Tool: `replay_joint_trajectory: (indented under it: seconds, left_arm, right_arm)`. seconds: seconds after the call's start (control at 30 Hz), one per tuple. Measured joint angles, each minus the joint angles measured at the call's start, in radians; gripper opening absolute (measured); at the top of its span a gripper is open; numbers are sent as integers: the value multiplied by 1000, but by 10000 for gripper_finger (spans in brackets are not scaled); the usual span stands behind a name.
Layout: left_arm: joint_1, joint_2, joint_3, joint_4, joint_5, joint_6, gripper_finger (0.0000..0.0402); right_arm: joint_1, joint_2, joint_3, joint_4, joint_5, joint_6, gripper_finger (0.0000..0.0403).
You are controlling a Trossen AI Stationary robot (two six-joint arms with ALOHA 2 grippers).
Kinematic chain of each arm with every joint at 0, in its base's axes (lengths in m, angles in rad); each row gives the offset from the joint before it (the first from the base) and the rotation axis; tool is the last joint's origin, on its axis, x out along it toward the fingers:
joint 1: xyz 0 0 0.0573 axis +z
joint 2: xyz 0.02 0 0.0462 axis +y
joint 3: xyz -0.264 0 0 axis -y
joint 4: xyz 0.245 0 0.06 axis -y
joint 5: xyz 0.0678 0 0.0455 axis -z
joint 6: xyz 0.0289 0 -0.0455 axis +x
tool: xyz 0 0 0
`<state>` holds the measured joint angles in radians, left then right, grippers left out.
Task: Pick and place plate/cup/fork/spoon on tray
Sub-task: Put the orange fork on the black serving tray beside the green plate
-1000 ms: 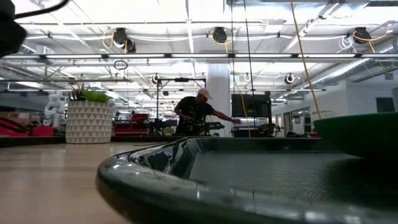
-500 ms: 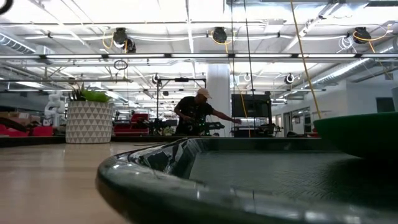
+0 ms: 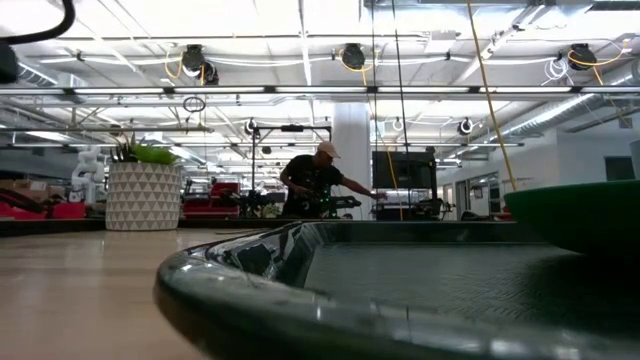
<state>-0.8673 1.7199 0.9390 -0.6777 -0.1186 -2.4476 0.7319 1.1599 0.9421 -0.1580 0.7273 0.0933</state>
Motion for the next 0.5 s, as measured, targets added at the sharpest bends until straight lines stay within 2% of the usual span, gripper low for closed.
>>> replay_joint_trajectory:
  seconds: [0.13, 0.33, 0.5]
  left_arm:
    - [16, 0, 0, -71, -24, 16, 107]
    - [31, -34, -5, -85, -30, 63, 106]
    - [36, -77, -10, -163, -38, -1, 106]
  right_arm:
    - [0, 0, 0, 4, 0, -2, 23]
    - [0, 0, 0, 14, 1, -2, 23]
    - [0, 0, 0, 20, 2, -2, 23]
